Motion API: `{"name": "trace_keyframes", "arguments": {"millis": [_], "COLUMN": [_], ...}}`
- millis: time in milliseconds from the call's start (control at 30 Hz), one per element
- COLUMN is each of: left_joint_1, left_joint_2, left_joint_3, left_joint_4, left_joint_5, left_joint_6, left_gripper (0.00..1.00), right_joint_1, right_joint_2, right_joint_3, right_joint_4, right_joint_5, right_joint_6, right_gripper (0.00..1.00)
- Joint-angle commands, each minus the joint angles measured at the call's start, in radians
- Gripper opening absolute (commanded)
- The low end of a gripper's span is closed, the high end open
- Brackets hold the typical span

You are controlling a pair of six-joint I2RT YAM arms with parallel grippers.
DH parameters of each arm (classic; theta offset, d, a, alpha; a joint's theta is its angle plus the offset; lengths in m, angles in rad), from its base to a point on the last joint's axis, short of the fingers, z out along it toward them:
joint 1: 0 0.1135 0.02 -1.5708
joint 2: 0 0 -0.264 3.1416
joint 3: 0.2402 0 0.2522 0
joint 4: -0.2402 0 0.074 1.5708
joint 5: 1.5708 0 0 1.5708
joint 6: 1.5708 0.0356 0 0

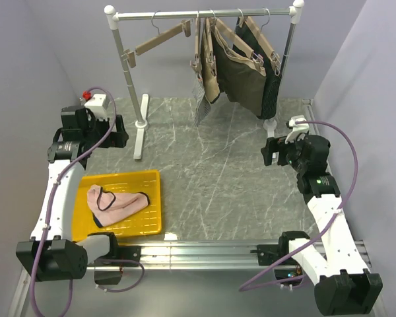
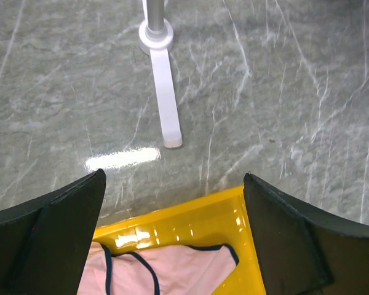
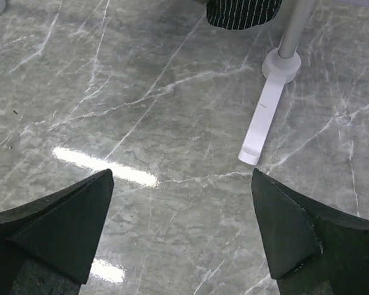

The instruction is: Clip the underwear to the hanger

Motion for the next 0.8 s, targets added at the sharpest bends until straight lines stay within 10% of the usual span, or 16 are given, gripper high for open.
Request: {"name": "trace_keyframes", "arguments": {"millis": [0,433,767], "left_joint_1": [-0.001,-0.004,-0.097], "left_joint_2": [0.028,0.031,-0.035], "left_joint_3": [0.043,0.052,-0.317], "left_joint_4": [-0.048,-0.516,-0.395], "left_joint_5": [0.052,0.164,0.004], "left_joint_6": [0.079,0.565,0.632], "left_gripper": [0.99,0.99,0.99], "right_joint_1": [0.001,0.001,0.003], "right_joint_2": [0.006,0.082,0.138], "right_joint_3": [0.007,0.067,0.087], "right_joint_4": [0.014,-0.086,-0.098], "right_joint_5": [-0.020,-0.102,-0.148], "right_joint_6": [-0.019,-0.064,-0.057], "right_gripper": [1.00,1.00,1.00]}}
